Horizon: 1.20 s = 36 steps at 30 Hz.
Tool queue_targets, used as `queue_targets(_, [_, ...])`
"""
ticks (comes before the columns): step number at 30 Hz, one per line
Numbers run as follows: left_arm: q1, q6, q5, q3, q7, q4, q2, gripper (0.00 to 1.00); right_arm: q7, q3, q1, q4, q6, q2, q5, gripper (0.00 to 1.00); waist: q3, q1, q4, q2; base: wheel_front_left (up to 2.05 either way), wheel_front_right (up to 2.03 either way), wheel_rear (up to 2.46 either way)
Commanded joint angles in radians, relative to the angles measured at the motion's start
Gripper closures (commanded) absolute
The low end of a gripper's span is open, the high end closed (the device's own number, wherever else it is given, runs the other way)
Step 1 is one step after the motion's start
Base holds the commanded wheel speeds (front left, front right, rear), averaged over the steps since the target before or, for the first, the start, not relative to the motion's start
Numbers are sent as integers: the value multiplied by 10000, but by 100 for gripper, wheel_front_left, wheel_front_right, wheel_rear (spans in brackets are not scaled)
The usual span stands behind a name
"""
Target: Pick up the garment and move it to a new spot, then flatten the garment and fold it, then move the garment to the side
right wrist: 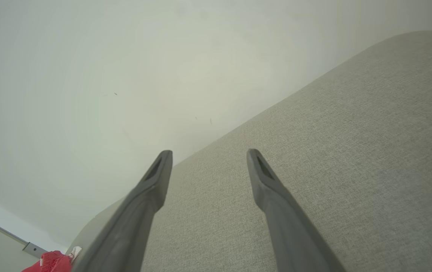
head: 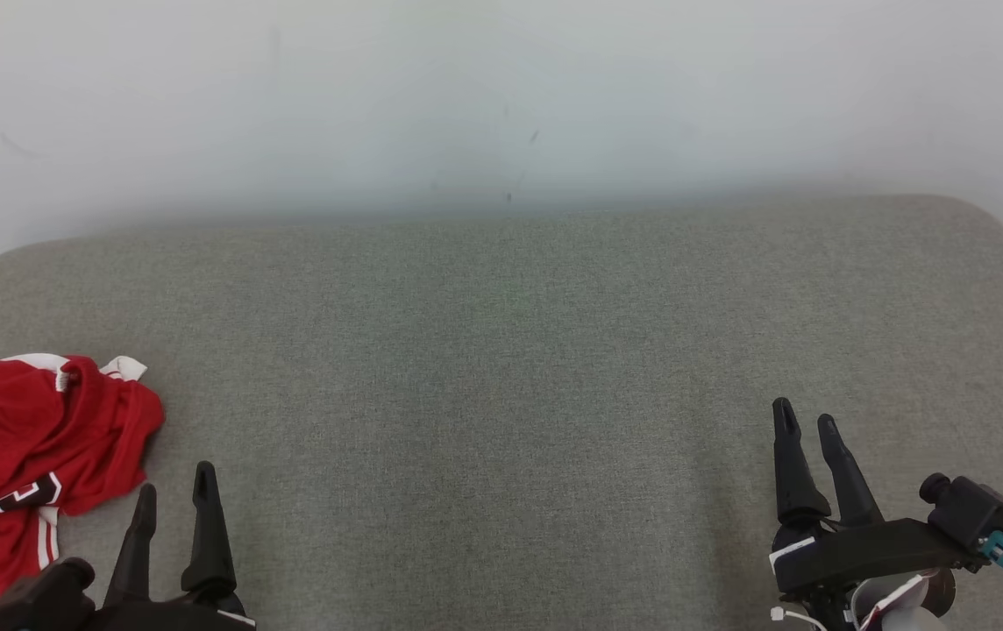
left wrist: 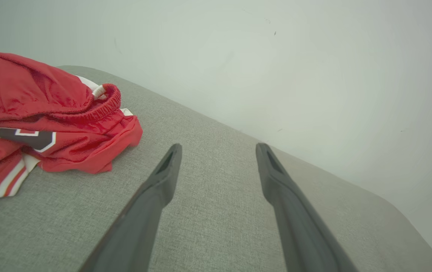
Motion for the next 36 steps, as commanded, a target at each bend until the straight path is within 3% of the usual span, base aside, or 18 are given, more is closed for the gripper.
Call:
queue_targets(1, [-21,71,318,-49,-123,-99,97,0,-101,47,-190,-35,-11,-14,-343,0,2,0,3,0,0,0,0])
queue_targets(36, [245,909,3619,-739,-933,-51,498,0,-910,11,-371,380,-16,38,-4024,0,54,0,-58,0,0,0,0])
